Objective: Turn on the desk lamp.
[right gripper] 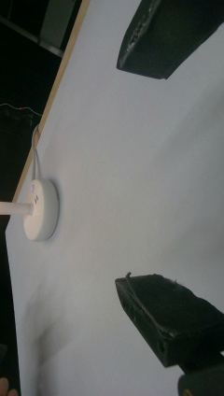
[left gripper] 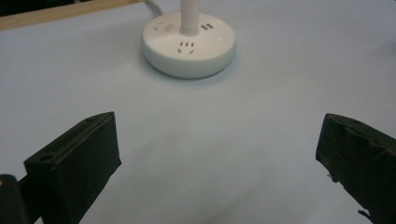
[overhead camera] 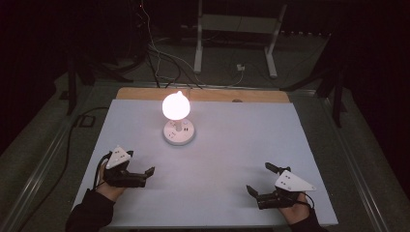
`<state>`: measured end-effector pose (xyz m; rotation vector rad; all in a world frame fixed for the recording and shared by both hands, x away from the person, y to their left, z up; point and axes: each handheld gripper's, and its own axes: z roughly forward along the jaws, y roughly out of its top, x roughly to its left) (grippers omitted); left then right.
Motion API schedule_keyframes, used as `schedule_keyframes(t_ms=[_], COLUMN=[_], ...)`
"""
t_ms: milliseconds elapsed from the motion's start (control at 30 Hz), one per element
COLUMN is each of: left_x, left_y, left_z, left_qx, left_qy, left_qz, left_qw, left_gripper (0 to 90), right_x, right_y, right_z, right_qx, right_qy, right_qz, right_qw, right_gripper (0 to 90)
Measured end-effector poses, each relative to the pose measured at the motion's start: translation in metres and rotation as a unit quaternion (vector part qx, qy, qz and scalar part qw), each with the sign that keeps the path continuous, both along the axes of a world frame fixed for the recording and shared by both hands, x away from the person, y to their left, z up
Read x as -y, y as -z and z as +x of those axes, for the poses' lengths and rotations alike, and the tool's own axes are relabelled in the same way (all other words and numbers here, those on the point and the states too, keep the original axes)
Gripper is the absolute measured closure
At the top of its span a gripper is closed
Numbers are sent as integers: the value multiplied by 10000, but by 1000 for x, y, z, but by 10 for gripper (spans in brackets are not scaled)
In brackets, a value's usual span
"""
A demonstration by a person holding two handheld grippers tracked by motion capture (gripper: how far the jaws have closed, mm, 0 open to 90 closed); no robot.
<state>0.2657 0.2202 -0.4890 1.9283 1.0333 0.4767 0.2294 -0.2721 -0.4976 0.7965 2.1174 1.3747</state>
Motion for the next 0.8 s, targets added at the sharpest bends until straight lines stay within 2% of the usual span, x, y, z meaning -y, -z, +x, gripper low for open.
schedule_keyframes(t_ms=[100, 233, 300, 400, 600, 700, 800], left_x=[-4, -9, -9, -10, -2, 2, 4], left_y=[5, 13, 16, 18, 24, 26, 26], left_z=[-6, -11, -13, -15, -14, -13, -13], left_qx=[-53, -248, -256, -344, -493, -625, -629], left_qy=[24, 89, 167, 260, 474, 616, 662], left_qz=[71, 157, 205, 66, 462, 440, 482], left_qw=[10000, 9995, 9993, 9990, 9966, 9952, 9947], left_gripper=[2, 2, 2, 2, 2, 3, 3], right_x=[0, 0, 0, 0, -1, -1, -1], right_y=[-1, 0, 0, 0, 0, 0, 0], right_z=[0, 0, 0, 0, 0, 0, -1], right_qx=[27, 3, 12, -1, -9, 11, 10], right_qy=[-10, -3, -7, -14, -28, -36, -39], right_qz=[-3, -12, -7, -19, -21, -21, -28], right_qw=[10000, 10000, 10000, 10000, 10000, 10000, 10000], right_gripper=[0, 0, 0, 0, 0, 0, 0])
